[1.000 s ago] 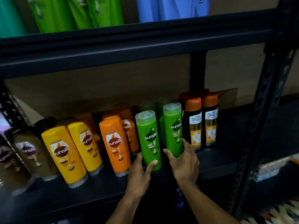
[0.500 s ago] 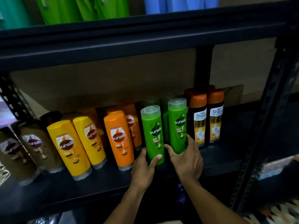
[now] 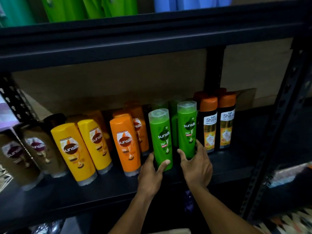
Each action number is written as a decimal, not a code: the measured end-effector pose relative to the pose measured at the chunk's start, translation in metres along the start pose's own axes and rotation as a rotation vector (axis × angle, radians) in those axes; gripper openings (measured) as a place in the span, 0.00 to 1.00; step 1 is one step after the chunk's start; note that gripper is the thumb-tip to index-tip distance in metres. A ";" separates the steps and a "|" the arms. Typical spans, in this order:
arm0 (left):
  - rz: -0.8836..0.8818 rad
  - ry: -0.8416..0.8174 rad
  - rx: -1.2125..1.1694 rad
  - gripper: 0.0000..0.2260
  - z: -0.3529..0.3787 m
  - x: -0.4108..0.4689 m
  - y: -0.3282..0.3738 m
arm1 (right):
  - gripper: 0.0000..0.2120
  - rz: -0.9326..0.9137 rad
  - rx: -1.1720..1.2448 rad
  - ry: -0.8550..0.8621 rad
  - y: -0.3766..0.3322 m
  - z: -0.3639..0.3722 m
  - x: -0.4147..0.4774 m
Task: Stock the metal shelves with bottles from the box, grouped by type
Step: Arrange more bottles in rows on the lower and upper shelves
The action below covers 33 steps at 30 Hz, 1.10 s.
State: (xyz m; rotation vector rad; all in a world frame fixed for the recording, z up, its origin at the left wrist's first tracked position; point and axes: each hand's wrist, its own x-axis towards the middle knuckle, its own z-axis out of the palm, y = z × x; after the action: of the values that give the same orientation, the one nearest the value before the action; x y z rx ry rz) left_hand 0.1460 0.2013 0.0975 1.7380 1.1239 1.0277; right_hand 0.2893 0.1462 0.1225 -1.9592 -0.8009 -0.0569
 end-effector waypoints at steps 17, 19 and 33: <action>-0.006 0.002 0.000 0.35 -0.001 -0.002 0.005 | 0.38 -0.011 -0.026 0.007 0.000 0.001 -0.001; -0.005 -0.001 0.002 0.36 -0.002 -0.002 0.005 | 0.39 -0.011 -0.027 -0.001 0.000 0.001 -0.001; 0.028 -0.029 -0.018 0.23 -0.004 0.004 0.015 | 0.38 -0.033 -0.006 0.004 0.001 0.001 -0.001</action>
State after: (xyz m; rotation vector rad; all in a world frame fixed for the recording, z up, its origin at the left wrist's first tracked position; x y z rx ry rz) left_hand 0.1478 0.2012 0.1137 1.7542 1.0717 1.0229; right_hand 0.2889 0.1459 0.1210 -1.9507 -0.8309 -0.0830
